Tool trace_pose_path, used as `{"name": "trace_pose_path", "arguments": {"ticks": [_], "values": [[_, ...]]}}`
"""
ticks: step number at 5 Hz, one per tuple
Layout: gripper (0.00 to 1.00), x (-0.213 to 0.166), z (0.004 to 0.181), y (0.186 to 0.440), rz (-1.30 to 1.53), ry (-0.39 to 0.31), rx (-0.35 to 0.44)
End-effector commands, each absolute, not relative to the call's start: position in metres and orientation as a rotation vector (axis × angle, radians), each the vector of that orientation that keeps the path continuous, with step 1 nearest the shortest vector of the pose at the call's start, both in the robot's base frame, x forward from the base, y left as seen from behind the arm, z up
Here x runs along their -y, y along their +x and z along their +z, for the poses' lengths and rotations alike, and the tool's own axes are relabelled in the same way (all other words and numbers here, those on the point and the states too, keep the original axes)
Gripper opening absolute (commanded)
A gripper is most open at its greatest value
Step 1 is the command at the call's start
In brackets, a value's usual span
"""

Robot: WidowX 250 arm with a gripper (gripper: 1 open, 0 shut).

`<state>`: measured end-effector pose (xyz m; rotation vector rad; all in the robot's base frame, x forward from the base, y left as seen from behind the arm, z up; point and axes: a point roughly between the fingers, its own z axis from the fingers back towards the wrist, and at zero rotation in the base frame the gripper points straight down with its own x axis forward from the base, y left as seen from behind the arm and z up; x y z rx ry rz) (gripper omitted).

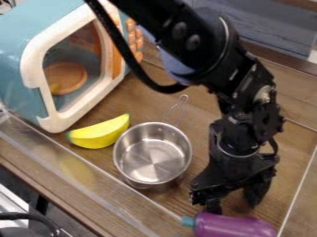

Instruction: Put the eggplant in the silver pot

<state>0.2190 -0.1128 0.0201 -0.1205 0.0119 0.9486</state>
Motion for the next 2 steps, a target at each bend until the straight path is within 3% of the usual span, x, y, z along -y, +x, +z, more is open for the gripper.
{"name": "trace_pose_path", "arguments": {"ticks": [1, 2], "values": [[1.0, 0.1154, 0.0219, 0.2168, 0.953, -0.117, -0.003], [1.0, 0.1158, 0.0213, 0.22, 0.983, -0.104, -0.004]]}}
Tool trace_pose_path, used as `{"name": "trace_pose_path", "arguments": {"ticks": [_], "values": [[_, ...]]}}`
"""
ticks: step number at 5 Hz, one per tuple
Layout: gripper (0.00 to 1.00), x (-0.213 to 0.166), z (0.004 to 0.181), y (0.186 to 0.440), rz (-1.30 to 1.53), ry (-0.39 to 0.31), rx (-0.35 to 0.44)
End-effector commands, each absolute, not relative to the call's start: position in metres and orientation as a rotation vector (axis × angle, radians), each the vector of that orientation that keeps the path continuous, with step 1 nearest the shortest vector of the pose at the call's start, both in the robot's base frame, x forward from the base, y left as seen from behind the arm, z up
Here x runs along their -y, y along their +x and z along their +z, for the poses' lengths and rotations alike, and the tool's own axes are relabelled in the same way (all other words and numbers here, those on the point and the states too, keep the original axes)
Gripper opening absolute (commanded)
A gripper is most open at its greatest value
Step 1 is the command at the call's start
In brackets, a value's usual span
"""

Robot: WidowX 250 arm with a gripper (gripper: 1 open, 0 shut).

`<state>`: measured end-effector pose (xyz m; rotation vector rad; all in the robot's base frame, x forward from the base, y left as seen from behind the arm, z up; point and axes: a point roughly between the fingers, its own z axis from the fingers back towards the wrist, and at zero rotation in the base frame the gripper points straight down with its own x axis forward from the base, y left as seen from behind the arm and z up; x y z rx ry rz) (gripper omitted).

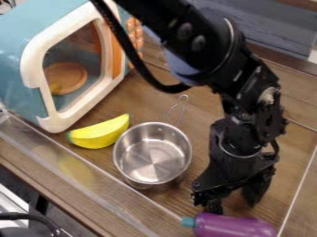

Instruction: Put the eggplant in the silver pot

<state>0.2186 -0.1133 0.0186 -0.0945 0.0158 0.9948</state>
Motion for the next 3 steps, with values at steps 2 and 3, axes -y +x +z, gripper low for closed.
{"name": "trace_pose_path", "arguments": {"ticks": [2, 3], "values": [[1.0, 0.1156, 0.0223, 0.2218, 1.043, -0.085, -0.012], [1.0, 0.115, 0.0231, 0.2205, 1.069, -0.074, -0.017]]}}
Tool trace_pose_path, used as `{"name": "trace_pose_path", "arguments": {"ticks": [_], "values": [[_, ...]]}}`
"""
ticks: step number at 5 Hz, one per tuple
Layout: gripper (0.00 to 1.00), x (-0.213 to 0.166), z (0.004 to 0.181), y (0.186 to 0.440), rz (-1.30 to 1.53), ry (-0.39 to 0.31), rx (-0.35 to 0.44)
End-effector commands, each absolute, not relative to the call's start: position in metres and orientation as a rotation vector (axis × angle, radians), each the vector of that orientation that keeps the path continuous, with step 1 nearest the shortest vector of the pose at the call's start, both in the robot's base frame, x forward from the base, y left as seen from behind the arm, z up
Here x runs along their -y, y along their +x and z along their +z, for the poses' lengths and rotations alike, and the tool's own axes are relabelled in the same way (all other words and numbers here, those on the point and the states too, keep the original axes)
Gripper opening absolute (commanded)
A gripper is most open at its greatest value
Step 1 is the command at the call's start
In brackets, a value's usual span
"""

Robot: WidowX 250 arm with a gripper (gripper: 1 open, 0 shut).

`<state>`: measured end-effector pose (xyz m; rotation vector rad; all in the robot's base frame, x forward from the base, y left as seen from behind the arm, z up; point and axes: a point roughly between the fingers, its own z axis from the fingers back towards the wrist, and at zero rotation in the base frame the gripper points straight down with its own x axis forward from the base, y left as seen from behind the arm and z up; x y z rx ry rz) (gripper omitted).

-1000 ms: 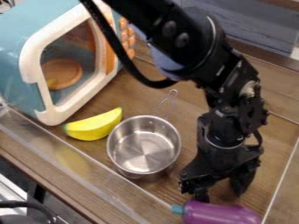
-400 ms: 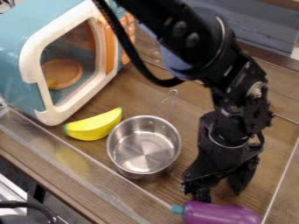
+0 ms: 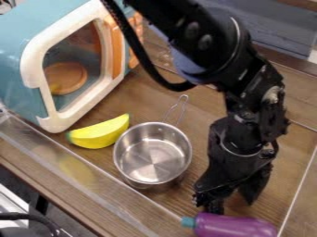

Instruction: Put the eggplant in the silver pot

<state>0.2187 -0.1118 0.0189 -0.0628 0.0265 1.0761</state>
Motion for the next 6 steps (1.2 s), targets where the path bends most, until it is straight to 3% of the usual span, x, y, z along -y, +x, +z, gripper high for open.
{"name": "trace_pose_path", "arguments": {"ticks": [1, 2, 3, 4, 6], "values": [[1.0, 0.124, 0.023, 0.214, 1.047, -0.059, -0.017], [0.0, 0.129, 0.024, 0.222, 1.015, -0.043, -0.018], [0.0, 0.132, 0.034, 0.229, 0.919, -0.023, -0.028], [0.0, 0.136, 0.049, 0.224, 0.893, -0.011, -0.055], [0.0, 0.135, 0.063, 0.212, 0.976, -0.003, -0.088]]}}
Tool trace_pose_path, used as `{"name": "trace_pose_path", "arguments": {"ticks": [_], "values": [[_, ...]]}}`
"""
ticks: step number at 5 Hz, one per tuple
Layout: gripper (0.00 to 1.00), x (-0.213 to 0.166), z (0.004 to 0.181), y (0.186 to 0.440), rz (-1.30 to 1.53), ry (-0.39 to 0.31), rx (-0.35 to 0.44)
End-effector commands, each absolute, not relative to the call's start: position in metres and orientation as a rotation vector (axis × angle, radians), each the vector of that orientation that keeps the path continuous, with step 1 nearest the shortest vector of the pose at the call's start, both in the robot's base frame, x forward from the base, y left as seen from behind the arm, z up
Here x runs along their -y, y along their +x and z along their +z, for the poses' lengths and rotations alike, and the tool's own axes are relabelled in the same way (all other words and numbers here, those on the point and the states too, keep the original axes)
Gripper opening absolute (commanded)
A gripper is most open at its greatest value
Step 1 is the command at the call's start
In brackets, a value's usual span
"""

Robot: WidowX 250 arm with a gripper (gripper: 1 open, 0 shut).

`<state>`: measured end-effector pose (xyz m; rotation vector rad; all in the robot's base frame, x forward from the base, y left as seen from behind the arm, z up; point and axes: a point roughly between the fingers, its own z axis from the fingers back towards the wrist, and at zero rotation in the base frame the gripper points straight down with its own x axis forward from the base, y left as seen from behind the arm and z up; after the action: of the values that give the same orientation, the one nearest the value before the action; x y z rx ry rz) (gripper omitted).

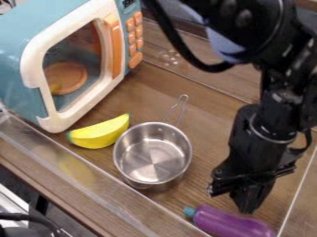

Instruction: Put the eggplant in the silver pot

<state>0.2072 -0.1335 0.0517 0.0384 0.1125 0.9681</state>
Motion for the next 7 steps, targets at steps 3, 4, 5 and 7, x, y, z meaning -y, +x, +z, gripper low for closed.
{"name": "trace_pose_path", "arguments": {"ticks": [3, 4, 5, 7], "values": [[0.0, 0.115, 0.082, 0.193, 1.021, 0.013, -0.132], [1.0, 0.117, 0.074, 0.195, 0.987, 0.016, -0.137], [1.0, 0.122, 0.063, 0.197, 1.0, 0.021, -0.145], [1.0, 0.139, 0.034, 0.191, 1.128, 0.007, -0.153]]}}
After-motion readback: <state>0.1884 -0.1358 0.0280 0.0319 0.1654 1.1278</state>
